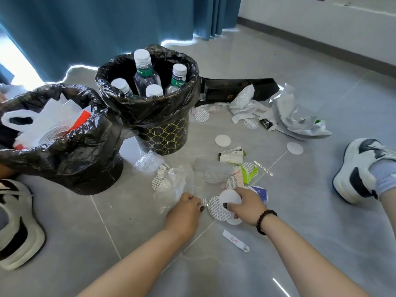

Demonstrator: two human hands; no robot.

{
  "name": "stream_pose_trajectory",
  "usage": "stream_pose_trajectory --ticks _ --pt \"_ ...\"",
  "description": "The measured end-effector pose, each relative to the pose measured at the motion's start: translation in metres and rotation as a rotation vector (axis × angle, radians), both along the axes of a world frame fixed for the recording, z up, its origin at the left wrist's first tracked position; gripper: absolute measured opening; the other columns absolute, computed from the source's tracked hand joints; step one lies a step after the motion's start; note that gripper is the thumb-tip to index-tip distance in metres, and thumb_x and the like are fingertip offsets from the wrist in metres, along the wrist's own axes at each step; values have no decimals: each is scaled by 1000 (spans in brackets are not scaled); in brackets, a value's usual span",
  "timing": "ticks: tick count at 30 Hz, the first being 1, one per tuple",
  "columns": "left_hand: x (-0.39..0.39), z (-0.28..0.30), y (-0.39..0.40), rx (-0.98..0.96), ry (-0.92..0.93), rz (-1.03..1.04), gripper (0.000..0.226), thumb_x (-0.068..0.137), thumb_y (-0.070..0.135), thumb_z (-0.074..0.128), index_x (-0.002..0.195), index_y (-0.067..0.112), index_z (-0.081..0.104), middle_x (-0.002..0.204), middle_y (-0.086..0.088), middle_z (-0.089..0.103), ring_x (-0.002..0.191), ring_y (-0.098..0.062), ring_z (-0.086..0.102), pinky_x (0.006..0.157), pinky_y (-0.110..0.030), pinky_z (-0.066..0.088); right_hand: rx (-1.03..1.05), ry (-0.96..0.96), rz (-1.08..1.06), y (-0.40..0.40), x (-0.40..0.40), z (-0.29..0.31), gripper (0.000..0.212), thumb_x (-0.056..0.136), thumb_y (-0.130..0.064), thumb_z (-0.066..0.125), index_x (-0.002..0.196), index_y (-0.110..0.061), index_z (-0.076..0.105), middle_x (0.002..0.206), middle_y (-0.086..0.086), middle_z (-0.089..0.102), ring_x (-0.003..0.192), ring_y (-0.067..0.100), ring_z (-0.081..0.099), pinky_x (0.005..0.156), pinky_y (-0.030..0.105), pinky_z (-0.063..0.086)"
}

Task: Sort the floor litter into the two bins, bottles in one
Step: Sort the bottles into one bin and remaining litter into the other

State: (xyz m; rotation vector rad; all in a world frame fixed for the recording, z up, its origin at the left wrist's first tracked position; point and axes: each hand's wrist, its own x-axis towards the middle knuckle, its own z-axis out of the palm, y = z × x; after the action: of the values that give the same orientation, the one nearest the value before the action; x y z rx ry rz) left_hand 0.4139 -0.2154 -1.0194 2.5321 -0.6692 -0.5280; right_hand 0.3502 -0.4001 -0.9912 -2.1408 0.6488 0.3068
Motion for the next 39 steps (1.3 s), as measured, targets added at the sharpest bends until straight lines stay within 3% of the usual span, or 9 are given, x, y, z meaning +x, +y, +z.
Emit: stream_pose_trajectory --ticks 3,7,11,16,21,24,26,31,39 --pt "4 4 -2 -101 -35 124 26 101 23 38 113 22 61 117 7 56 100 -19 59 83 -30 47 68 -65 -105 -3 2 10 16 83 -20 67 97 -21 60 88 0 64 56 12 63 59 23 50" --pt "15 21 -10 -496 110 555 17 98 21 48 88 23 62 84 4 64 83 -24 64 70 -35 56 212 -229 -293 -6 9 24 18 82 -13 70 100 -12 65 74 2 64 42 5 58 46 14 44" --pt "26 39 -18 -644 350 718 18 98 17 49 104 9 64 92 -11 66 51 -4 61 44 -9 41 301 -346 -411 -3 15 34 18 82 -13 69 100 -14 65 80 8 69 47 14 63 48 18 45" --pt "25 41 -25 -853 611 777 22 94 16 59 114 8 62 90 -4 67 62 -7 62 61 -22 49 370 -423 -489 2 16 41 13 83 -12 68 91 -21 63 77 6 69 53 22 65 48 21 46" --pt "17 43 -28 -934 664 818 15 98 21 52 98 10 63 69 0 65 64 -11 60 66 -26 50 467 -437 -515 5 17 43 14 86 -7 65 97 -15 62 75 3 66 48 17 61 48 22 48" --pt "18 48 -28 -1050 768 855 16 99 21 48 95 9 58 81 -10 68 66 -16 67 64 -27 52 516 -408 -505 8 19 42 13 86 -7 63 98 -13 63 72 4 65 44 12 59 47 21 45" --pt "20 50 -27 -1091 725 876 6 95 13 56 99 10 52 88 -13 69 70 -19 69 66 -27 56 561 -395 -517 10 21 41 10 87 -8 62 95 -14 63 71 6 64 43 12 59 52 26 43" --pt "20 51 -21 -972 553 772 31 84 -11 60 99 16 55 97 -12 69 79 -16 66 67 -21 56 554 -392 -595 8 22 37 10 88 -10 62 96 -17 61 74 4 65 44 9 59 45 19 44" --pt "14 53 -26 -923 445 608 25 83 14 72 106 15 62 80 4 76 85 -8 66 83 -23 52 604 -280 -533 10 23 32 12 88 -9 61 99 -12 59 75 7 63 44 11 60 46 22 38"
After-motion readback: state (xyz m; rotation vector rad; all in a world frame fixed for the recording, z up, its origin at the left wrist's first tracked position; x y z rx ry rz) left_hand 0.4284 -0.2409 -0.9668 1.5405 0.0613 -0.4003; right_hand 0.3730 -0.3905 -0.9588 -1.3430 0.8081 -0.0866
